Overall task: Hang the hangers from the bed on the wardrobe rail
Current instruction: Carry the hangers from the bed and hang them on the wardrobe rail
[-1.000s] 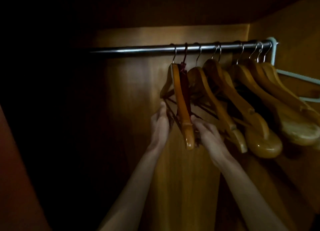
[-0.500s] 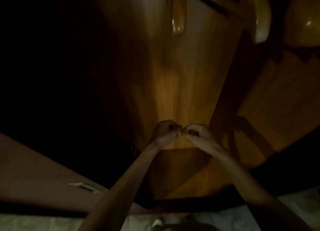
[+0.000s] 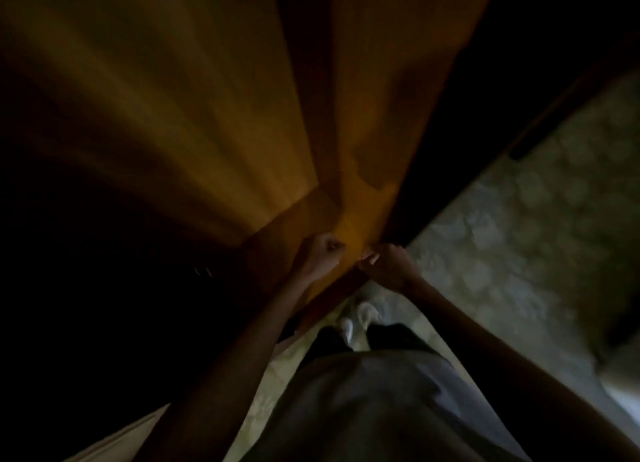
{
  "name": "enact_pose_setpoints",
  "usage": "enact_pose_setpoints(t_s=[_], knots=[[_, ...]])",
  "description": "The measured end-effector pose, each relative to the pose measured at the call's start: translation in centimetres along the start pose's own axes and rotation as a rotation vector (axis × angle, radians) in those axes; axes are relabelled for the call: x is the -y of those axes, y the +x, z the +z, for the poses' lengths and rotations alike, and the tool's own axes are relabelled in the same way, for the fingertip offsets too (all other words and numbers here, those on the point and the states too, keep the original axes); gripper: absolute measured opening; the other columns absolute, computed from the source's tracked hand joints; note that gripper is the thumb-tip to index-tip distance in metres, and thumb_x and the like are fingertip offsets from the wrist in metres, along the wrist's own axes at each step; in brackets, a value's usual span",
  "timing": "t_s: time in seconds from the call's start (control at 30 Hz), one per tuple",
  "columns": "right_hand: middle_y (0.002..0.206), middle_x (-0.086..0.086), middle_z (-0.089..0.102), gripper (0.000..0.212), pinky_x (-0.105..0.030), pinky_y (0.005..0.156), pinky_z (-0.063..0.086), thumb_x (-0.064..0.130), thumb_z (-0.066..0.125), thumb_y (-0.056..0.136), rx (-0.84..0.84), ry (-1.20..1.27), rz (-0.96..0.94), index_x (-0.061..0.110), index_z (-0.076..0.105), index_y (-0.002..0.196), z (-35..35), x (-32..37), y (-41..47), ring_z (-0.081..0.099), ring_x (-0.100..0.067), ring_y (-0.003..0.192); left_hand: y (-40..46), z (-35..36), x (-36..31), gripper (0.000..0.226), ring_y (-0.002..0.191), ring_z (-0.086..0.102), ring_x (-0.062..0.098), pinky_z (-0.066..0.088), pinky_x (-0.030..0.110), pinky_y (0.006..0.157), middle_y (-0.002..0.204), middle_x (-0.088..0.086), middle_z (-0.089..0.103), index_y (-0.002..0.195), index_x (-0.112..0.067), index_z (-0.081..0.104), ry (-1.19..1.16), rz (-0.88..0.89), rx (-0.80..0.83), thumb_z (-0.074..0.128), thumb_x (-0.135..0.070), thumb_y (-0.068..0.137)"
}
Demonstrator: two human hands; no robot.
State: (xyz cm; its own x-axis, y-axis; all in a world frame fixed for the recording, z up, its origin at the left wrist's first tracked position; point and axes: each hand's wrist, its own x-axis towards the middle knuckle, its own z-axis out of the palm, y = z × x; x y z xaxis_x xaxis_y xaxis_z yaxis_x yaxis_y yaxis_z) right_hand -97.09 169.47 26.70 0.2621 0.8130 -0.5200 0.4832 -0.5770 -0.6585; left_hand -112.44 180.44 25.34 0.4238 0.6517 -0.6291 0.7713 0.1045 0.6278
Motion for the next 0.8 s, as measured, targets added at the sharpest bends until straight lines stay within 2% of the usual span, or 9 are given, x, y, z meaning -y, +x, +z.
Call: enact_pose_setpoints(t_s=[0.07, 0.13, 0.2, 0.27, 0.37, 0.43, 0.53, 0.67, 0.8], knots=[[0.094, -0.002, 0.076, 0.012, -0.029, 0.079, 0.051, 0.019, 0.067, 0.088, -0.022, 0.037, 0.132, 0.016, 0.076, 0.094, 1.9, -4.2, -1.5, 0.069, -0.016, 0.089, 0.0, 2.3, -0.4, 0.014, 0.057, 0.059, 0.01, 0.049, 0.02, 0.056, 0.064, -0.004, 0.062, 0.088, -0.008, 0.066, 0.117, 0.015, 0.119, 0.063, -0.018, 0.098], [0.095, -0.004, 0.076, 0.009, -0.028, 0.075, 0.05, 0.021, 0.065, 0.087, -0.051, 0.102, 0.309, 0.022, 0.072, 0.081, 4.2, -8.6, -3.5, 0.07, -0.02, 0.09, 0.9, 5.4, 1.7, 0.016, 0.065, 0.066, 0.014, 0.055, 0.03, 0.069, 0.07, -0.002, 0.07, 0.086, -0.015, 0.068, 0.287, -0.03, 0.264, 0.062, -0.025, 0.097], [0.093, -0.004, 0.075, 0.018, -0.027, 0.073, 0.048, 0.021, 0.065, 0.085, -0.085, 0.181, 0.458, 0.03, 0.064, 0.07, 7.0, -12.3, -6.3, 0.068, -0.021, 0.085, 1.0, 8.1, 4.1, 0.02, 0.067, 0.066, 0.015, 0.057, 0.033, 0.077, 0.078, 0.003, 0.075, 0.084, -0.016, 0.07, 0.442, -0.048, 0.399, 0.06, -0.026, 0.098], [0.094, -0.006, 0.076, 0.014, -0.029, 0.077, 0.052, 0.022, 0.066, 0.086, -0.097, 0.271, 0.593, 0.029, 0.069, 0.074, 9.6, -14.8, -9.3, 0.07, -0.023, 0.089, 0.8, 10.0, 5.5, 0.023, 0.066, 0.066, 0.015, 0.057, 0.034, 0.079, 0.08, 0.006, 0.077, 0.079, -0.015, 0.071, 0.553, -0.029, 0.498, 0.06, -0.025, 0.097], [0.092, -0.007, 0.075, 0.017, -0.031, 0.077, 0.051, 0.03, 0.062, 0.084, -0.141, 0.4, 0.761, 0.024, 0.074, 0.074, 13.9, -18.0, -14.0, 0.069, -0.024, 0.088, 0.5, 13.0, 7.3, 0.028, 0.069, 0.069, 0.02, 0.057, 0.032, 0.077, 0.078, 0.008, 0.076, 0.072, -0.017, 0.071, 0.698, -0.005, 0.62, 0.061, -0.025, 0.096], [0.092, -0.007, 0.077, 0.02, -0.032, 0.079, 0.053, 0.035, 0.062, 0.081, -0.193, 0.49, 0.87, 0.023, 0.077, 0.077, 16.7, -19.4, -17.3, 0.07, -0.025, 0.09, -0.3, 14.7, 7.9, 0.032, 0.063, 0.066, 0.018, 0.056, 0.03, 0.074, 0.071, 0.008, 0.073, 0.069, -0.014, 0.071, 0.816, 0.036, 0.664, 0.059, -0.024, 0.097], [0.092, -0.009, 0.077, 0.022, -0.035, 0.081, 0.056, 0.034, 0.063, 0.082, -0.264, 0.666, 1.015, 0.018, 0.077, 0.077, 21.3, -20.7, -22.1, 0.07, -0.027, 0.09, -1.9, 17.8, 8.1, 0.029, 0.059, 0.063, 0.015, 0.055, 0.027, 0.067, 0.071, 0.007, 0.074, 0.076, -0.01, 0.076, 0.975, 0.094, 0.733, 0.058, -0.022, 0.097], [0.081, -0.01, 0.076, 0.017, -0.036, 0.075, 0.059, 0.02, 0.062, 0.086, -0.417, 0.941, 1.177, 0.013, 0.076, 0.079, 26.3, -21.0, -27.8, 0.071, -0.026, 0.076, -4.5, 22.4, 8.2, 0.031, 0.049, 0.056, 0.007, 0.042, 0.019, 0.046, 0.058, -0.002, 0.064, 0.073, -0.011, 0.071, 1.223, 0.195, 0.831, 0.056, -0.019, 0.098], [0.082, -0.009, 0.076, 0.019, -0.03, 0.067, 0.056, 0.02, 0.06, 0.093, -0.609, 1.219, 1.28, 0.009, 0.075, 0.09, 31.4, -20.5, -32.8, 0.065, -0.017, 0.064, -7.5, 28.4, 7.3, 0.027, 0.049, 0.057, 0.008, 0.042, 0.018, 0.046, 0.063, -0.001, 0.067, 0.075, -0.01, 0.07, 1.382, 0.283, 0.924, 0.059, -0.019, 0.099]])
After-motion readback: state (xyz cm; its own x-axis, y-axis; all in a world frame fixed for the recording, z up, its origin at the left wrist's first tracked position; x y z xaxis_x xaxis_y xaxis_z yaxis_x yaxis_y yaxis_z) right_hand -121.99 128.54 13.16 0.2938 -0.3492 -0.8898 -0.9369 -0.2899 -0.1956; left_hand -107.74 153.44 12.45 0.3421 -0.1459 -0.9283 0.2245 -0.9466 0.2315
